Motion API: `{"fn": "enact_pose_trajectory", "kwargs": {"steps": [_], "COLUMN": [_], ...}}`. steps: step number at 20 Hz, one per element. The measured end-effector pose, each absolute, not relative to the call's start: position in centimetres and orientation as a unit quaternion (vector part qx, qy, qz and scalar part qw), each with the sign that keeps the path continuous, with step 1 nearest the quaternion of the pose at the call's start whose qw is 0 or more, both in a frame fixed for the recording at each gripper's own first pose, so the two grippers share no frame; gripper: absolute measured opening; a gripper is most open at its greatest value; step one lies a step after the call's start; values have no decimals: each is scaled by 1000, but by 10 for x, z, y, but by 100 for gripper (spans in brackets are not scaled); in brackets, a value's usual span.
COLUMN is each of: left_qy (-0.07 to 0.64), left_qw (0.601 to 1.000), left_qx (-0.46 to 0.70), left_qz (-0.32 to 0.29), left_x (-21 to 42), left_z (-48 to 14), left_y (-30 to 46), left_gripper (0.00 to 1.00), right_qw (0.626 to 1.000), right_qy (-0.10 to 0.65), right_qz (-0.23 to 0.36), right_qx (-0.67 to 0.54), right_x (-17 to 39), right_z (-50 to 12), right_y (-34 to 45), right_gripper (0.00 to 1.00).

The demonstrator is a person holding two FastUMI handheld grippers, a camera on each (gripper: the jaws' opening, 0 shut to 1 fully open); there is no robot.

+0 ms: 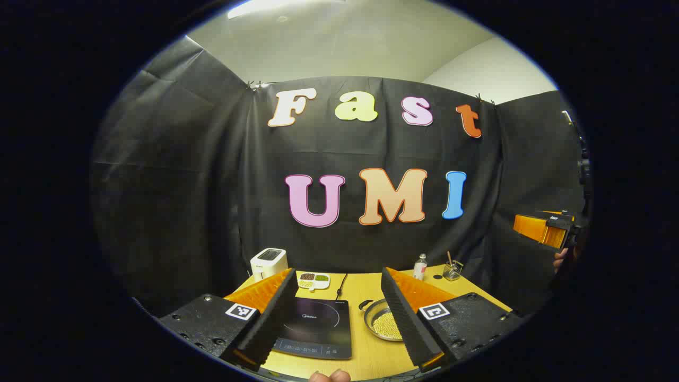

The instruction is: First push the handle of the pot to place it horizontally, then grasp the pot with both hands and set it on the induction cooktop.

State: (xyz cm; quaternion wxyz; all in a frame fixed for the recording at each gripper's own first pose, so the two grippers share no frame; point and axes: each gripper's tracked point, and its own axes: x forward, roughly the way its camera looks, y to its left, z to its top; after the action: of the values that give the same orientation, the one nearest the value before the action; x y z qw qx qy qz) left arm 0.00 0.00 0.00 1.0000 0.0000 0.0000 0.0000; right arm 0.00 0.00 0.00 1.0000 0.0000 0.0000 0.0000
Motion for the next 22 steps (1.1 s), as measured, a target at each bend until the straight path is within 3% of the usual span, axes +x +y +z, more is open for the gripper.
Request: {"fn": "enact_pose_trajectory", "kwargs": {"steps": [14,16,18,20,22], "left_qy": [-5,-5,-7,-9,-9], "left_qw": [1000,1000,1000,1000,1000], "left_qx": [8,11,11,13,14], "left_qz": [-6,-7,-8,-8,-8], "left_x": [-1,-1,-1,0,0], "left_z": [7,6,8,8,8], "left_y": [-4,-3,-4,-3,-1], "left_gripper": [96,92,99,92,95], "right_qw": [1000,1000,1000,1000,1000], "right_qy": [-2,-1,-2,-1,-1], "right_qz": [3,2,2,2,2], "right_qx": [-5,-5,-6,-8,-10], "right_x": [4,3,5,4,6], "right_z": [3,1,3,2,2], "right_y": [4,5,6,8,10], "right_gripper": [95,94,95,95,95]}}
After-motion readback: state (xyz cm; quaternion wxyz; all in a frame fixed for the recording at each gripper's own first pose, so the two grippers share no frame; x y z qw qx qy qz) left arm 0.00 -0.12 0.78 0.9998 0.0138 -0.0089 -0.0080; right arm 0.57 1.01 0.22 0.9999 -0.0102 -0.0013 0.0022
